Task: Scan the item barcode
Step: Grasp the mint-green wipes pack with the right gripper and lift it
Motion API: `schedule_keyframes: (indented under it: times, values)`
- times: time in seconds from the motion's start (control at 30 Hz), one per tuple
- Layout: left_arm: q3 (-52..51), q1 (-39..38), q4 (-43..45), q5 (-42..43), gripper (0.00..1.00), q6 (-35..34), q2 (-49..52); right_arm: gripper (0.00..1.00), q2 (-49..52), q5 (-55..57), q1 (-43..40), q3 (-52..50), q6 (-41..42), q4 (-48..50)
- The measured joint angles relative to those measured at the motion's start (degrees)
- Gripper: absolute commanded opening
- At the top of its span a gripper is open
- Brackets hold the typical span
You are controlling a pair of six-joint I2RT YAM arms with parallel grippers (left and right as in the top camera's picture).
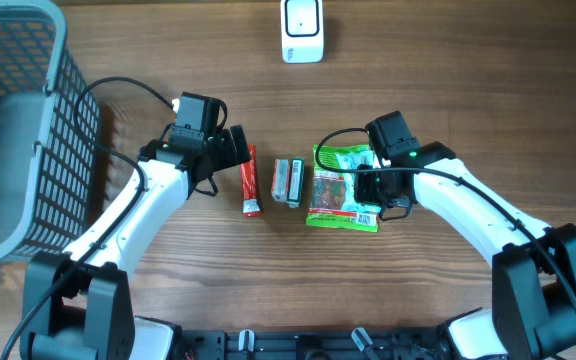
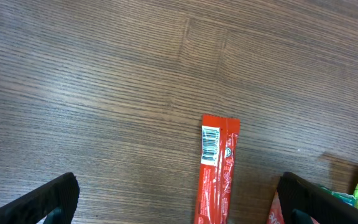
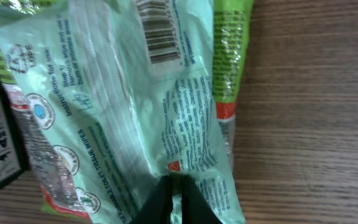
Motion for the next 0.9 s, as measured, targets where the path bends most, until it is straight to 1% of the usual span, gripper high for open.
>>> schedule_keyframes:
  times: [0.03,0.07,0.1,0.13,0.23,0.33,0.37,0.47,0.63,0.73,0.9]
  values:
    - [0.0,0.0,0.0,0.0,1.00,0.0,0.0,0.18,0.0,0.5,0.0,0.5,-0.4,-1.3]
    - [0.0,0.0,0.0,0.0,1.00,0.0,0.0,0.25,0.0,1.4,0.0,1.5,-1.2,-4.0]
    - [0.0,0.0,0.0,0.0,1.00,0.0,0.0,0.34,0.0,2.2,0.0,3.0,-2.4,-7.0]
    - [0.0,0.0,0.0,0.0,1.00,0.0,0.0,0.38,0.0,2.6,0.0,4.3,-3.3,-9.0]
    - [0.0,0.0,0.0,0.0,1.00,0.0,0.0,0.43,0.0,3.0,0.0,14.0,-5.1,-14.8]
    - [0.0,0.0,0.0,0.0,1.00,0.0,0.0,0.46,-0.2,0.2,1.0,17.6,-6.1,-16.4]
    - [0.0,0.0,0.0,0.0,1.00,0.0,0.0,0.49,-0.2,-0.3,1.7,17.6,-6.1,-16.9]
    - [0.0,0.0,0.0,0.0,1.00,0.0,0.0,0.50,-0.2,0.3,5.0,17.6,-6.0,-17.3]
    - [0.0,0.0,0.1,0.0,1.00,0.0,0.0,0.50,-0.2,8.1,11.5,16.5,-2.4,-15.6]
    - [0.0,0.0,0.1,0.0,1.00,0.0,0.0,0.50,-0.2,13.2,13.5,13.0,-0.9,-11.3]
    - [0.0,0.0,0.2,0.0,1.00,0.0,0.0,0.49,-0.2,16.0,13.7,7.8,-0.6,-3.8]
